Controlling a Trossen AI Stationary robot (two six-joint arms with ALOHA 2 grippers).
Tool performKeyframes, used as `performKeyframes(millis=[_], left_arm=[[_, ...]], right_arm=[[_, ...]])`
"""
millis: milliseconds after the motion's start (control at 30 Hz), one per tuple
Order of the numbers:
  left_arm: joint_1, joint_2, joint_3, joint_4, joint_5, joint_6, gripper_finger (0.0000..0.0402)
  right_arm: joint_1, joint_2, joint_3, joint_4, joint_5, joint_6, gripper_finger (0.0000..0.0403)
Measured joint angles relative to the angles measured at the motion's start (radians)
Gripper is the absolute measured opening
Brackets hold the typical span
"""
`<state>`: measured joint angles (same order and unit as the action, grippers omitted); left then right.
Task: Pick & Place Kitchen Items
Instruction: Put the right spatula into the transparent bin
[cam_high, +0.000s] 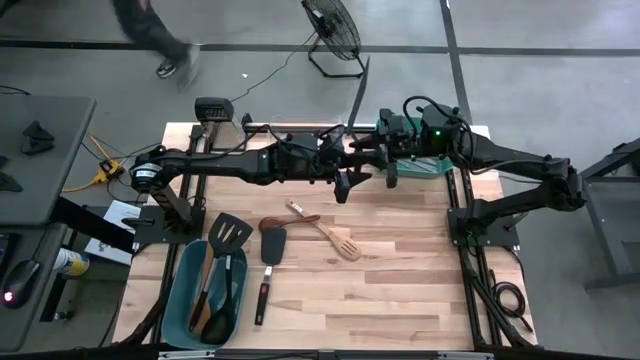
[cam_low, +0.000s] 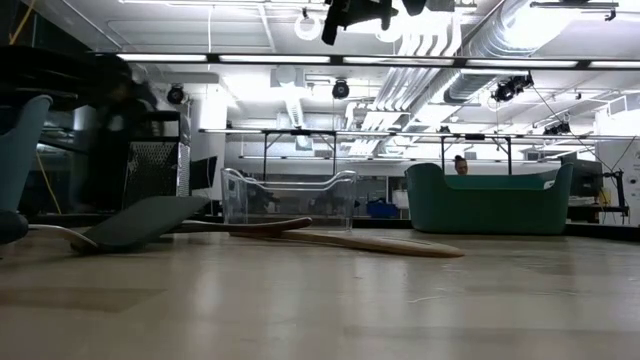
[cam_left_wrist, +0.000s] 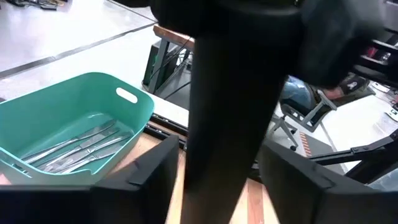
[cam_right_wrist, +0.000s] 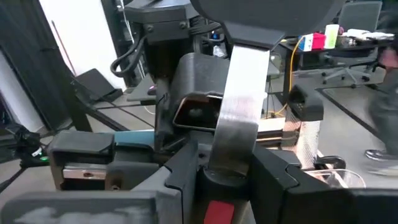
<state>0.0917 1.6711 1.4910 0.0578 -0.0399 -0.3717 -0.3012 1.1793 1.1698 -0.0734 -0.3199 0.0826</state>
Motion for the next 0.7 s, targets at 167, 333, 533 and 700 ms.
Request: performKeyframes(millis=[167, 333, 533, 700], left_arm=[[0.0, 0.0, 0.0, -0.005, 0.002, 0.0, 0.013], [0.0, 0.0, 0.0, -0.012, 0.002, 0.015, 0.0094], [0.0, 0.0, 0.0, -0.027, 0.003, 0.015, 0.0094], [0.0, 0.0, 0.0, -0.034, 0.005, 0.008, 0.0094]], right_arm=[[0.0, 0.0, 0.0, -0.007, 0.0, 0.0, 0.0099], [0.0, 0.0, 0.0, -0.02, 0.007, 0.013, 0.0099], [0.0, 0.0, 0.0, -0.028, 0.003, 0.009, 0.0097], [0.0, 0.0, 0.0, -0.032, 0.0, 0.023, 0.0097]])
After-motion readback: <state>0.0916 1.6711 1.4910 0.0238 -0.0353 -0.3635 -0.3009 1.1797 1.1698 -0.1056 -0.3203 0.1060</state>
